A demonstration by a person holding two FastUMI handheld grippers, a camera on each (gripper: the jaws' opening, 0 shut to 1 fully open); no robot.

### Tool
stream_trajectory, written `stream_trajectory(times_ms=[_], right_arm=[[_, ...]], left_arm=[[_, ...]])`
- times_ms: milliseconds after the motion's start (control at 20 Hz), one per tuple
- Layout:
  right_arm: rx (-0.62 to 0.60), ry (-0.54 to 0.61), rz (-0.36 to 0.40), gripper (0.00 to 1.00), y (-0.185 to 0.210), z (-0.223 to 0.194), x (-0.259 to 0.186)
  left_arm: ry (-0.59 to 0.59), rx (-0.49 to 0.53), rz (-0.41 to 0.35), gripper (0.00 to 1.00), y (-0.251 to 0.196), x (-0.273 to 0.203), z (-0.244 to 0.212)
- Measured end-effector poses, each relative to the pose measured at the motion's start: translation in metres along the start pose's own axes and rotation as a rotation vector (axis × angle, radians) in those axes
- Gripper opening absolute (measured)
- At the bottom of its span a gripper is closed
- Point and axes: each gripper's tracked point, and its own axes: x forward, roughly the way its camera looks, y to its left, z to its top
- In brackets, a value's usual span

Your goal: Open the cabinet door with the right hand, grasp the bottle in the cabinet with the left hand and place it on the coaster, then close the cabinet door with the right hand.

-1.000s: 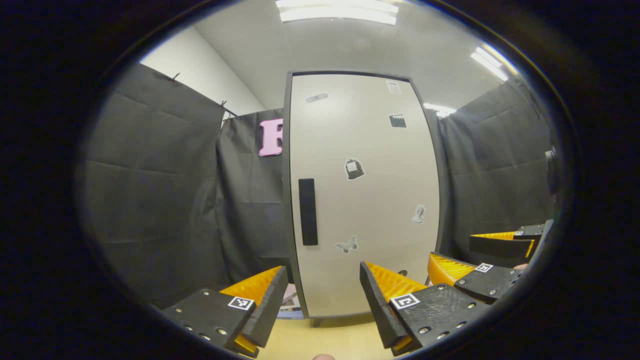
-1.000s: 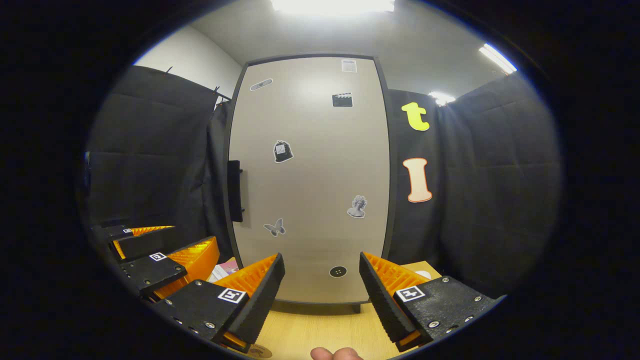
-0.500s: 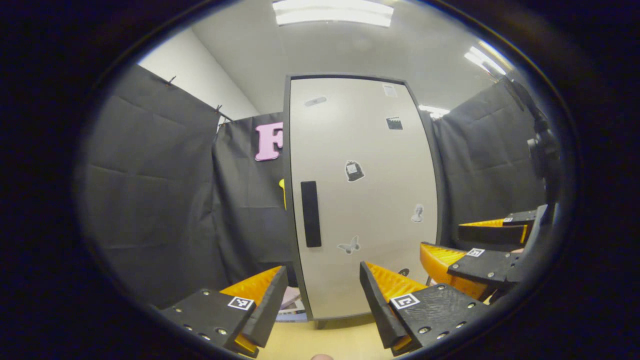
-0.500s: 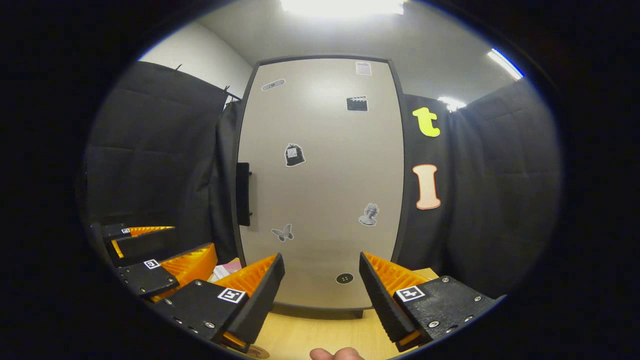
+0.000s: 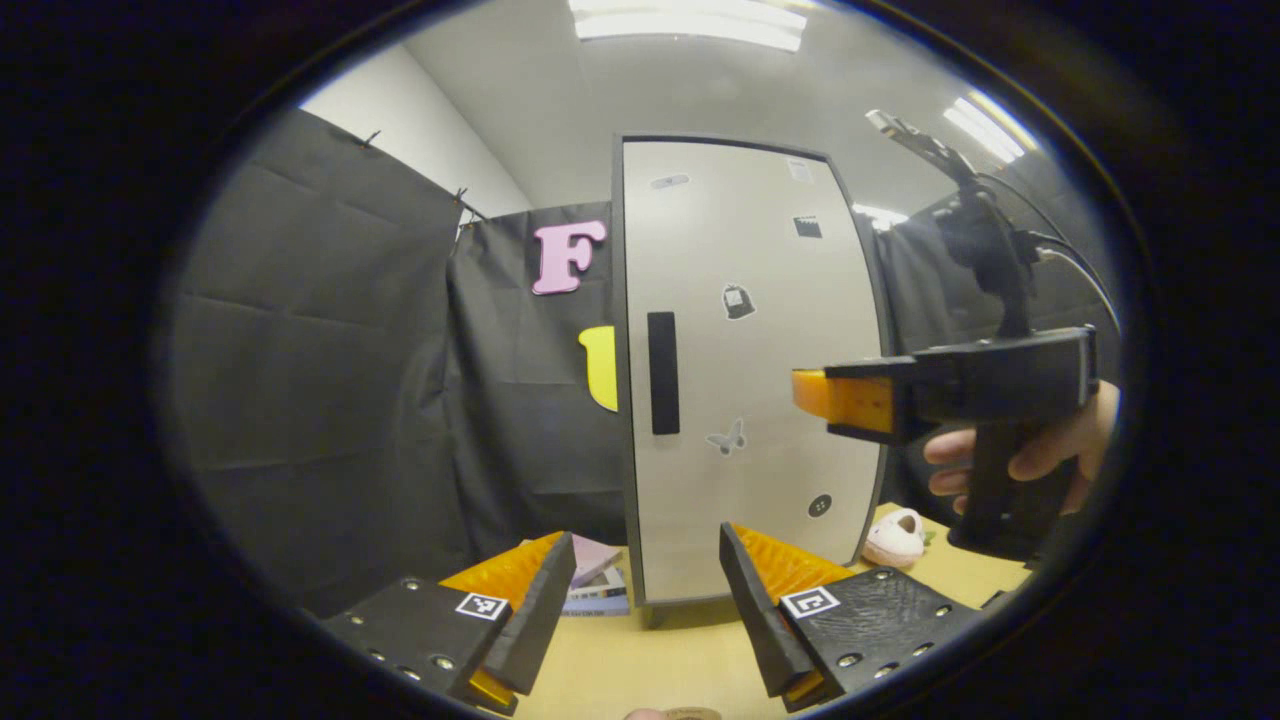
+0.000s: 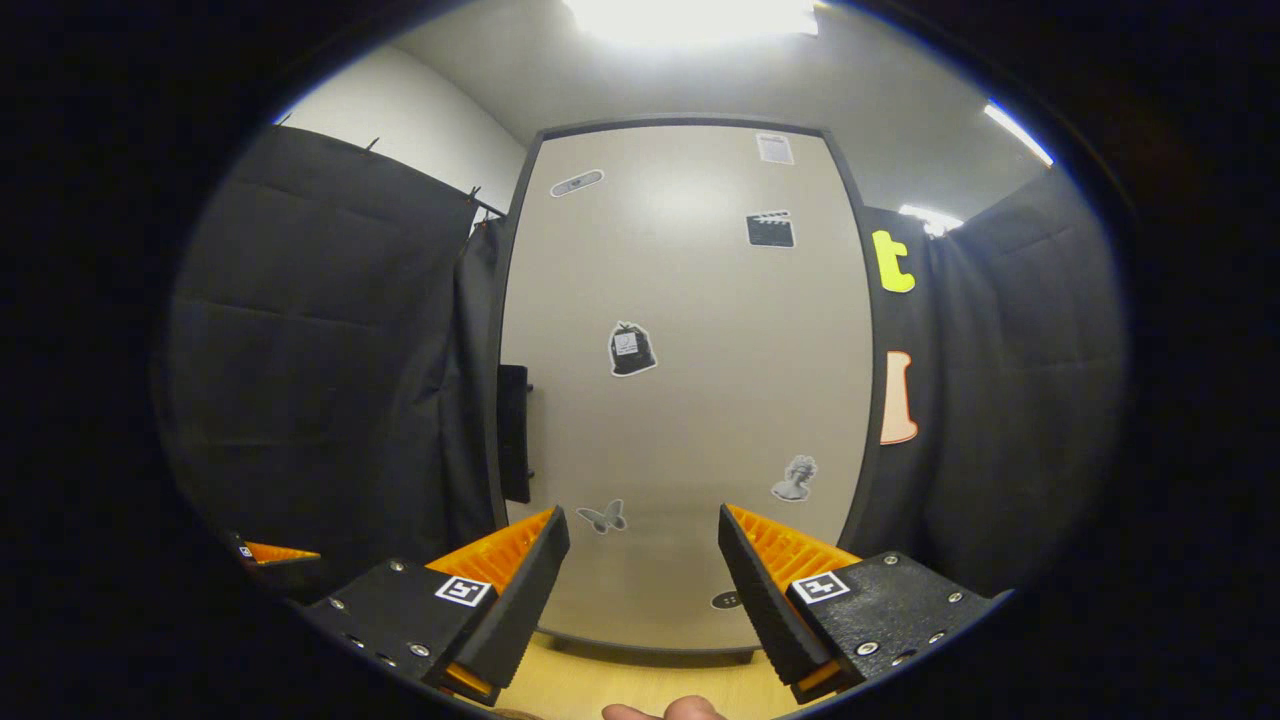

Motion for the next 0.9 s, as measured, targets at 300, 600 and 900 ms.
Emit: stream_trajectory(times_ms=[300, 600, 900], right_arm=[[-0.028, -0.007, 0.076, 0.93, 0.057, 0.006, 0.050], [-0.102, 0.043, 0.075, 0.93, 0.089, -0.010, 0.110], [-0.128, 0.081, 0.131, 0.76, 0.116, -0.026, 0.136]], left_arm=[[-0.001, -0.025, 0.004, 0.83, 0.023, -0.032, -0.014], [-0.024, -0.040, 0.059, 0.83, 0.049, -0.047, -0.014], [-0.018, -0.018, 0.145, 0.83, 0.084, -0.061, -0.022]])
